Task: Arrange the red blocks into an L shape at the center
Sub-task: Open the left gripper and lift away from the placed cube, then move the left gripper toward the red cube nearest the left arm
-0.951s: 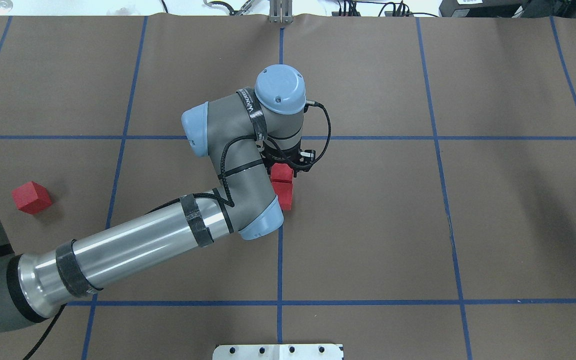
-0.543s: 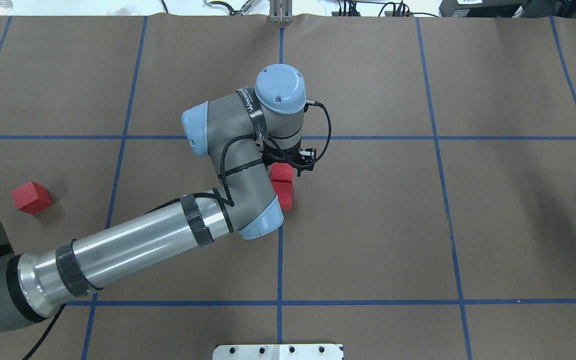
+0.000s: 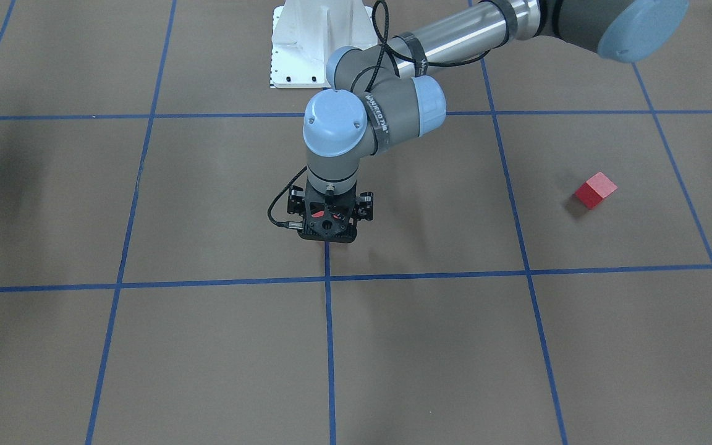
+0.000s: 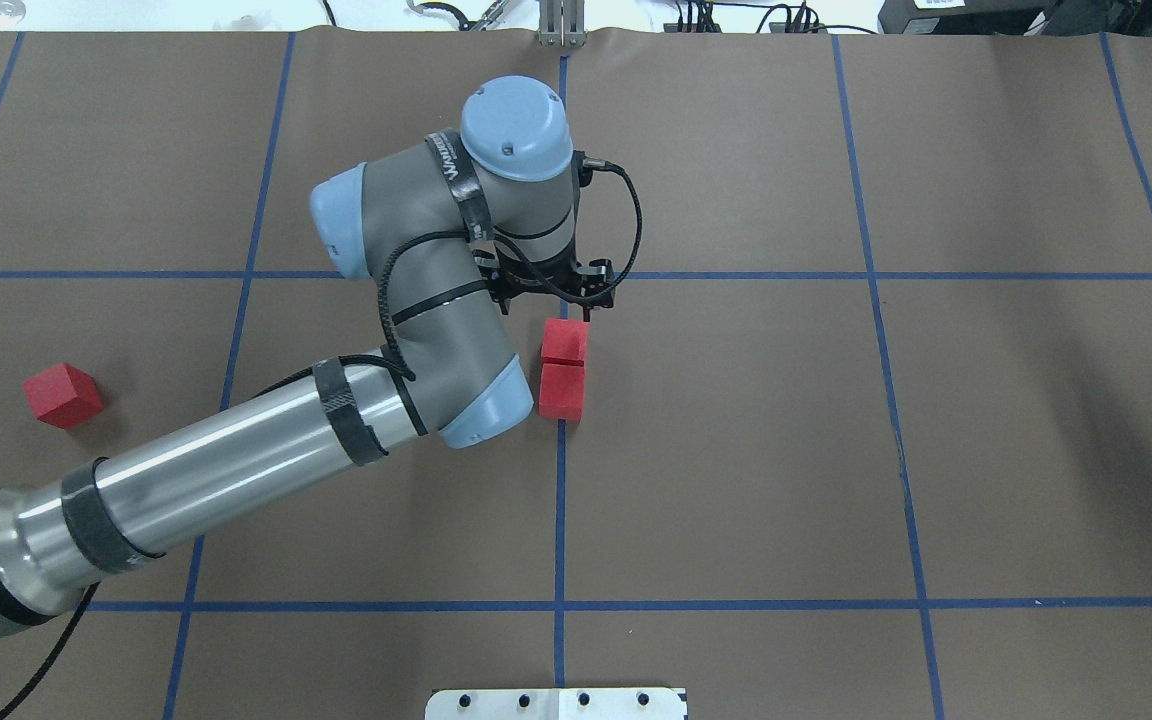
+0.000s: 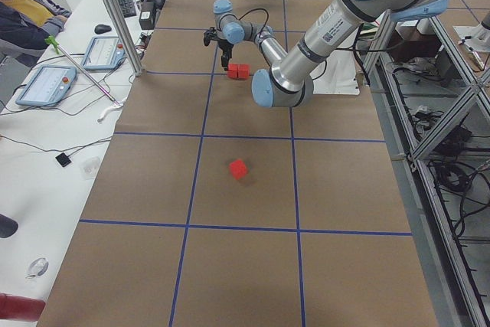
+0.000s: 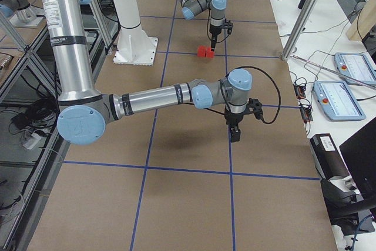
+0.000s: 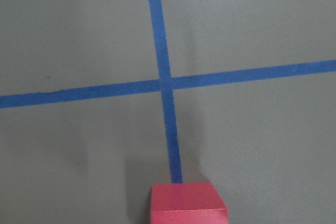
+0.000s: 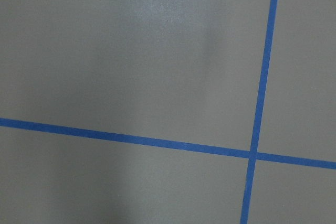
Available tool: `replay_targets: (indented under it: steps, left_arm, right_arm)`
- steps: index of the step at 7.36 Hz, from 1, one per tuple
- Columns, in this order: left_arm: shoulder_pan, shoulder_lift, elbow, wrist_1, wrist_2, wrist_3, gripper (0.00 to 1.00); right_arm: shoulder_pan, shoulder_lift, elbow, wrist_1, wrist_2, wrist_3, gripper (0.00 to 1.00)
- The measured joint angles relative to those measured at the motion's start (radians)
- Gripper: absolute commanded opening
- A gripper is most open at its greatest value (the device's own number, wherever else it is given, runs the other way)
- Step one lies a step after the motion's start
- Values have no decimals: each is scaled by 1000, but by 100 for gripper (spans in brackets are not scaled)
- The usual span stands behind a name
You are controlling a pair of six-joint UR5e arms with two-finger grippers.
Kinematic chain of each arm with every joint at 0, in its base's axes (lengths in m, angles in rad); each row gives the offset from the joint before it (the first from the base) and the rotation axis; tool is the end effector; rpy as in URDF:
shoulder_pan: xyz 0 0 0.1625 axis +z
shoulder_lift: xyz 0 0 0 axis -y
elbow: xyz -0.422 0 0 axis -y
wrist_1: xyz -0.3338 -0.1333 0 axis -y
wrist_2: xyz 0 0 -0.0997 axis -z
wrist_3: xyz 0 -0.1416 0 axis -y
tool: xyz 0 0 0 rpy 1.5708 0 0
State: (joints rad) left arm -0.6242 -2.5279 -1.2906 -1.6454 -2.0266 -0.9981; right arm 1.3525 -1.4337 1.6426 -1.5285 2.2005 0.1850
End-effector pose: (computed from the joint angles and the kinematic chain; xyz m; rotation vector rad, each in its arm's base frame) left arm 0.5791 -0.5046 0.2213 0.0573 0.8539 0.1229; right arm -0.0616 -0.5080 0.5974 0.1125 -0.6625 -0.1111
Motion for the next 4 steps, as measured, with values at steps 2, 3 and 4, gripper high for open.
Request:
replay_targets:
  steps: [2, 3, 4]
  left_arm:
    - [-58, 175, -154, 1, -28, 160, 99]
    - [-94, 274, -226, -1, -37, 263, 99]
    - [-139, 370, -282, -6, -59, 369, 99]
  right_arm:
    - [61, -24, -4, -6, 25, -98, 99]
    - [101, -54, -5, -7, 51, -145, 99]
    - [143, -88, -5, -7, 79, -188, 99]
